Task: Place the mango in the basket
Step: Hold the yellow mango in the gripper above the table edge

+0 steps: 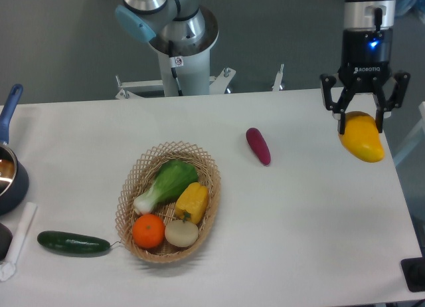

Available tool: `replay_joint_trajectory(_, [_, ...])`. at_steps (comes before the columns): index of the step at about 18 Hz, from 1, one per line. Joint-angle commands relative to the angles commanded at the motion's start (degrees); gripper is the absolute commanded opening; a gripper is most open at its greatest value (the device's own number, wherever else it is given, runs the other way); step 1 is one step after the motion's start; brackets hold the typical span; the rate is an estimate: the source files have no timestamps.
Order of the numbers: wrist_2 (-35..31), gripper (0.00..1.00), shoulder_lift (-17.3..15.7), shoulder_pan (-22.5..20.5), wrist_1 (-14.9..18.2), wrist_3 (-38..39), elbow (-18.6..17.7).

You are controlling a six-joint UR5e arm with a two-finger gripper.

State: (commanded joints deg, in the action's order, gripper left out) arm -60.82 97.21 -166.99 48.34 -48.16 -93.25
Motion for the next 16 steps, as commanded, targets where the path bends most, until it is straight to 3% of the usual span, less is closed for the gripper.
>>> replay_joint_trajectory(16, [-0.09,0.38,0.35,1.14,-0.18,0.09,-2.54])
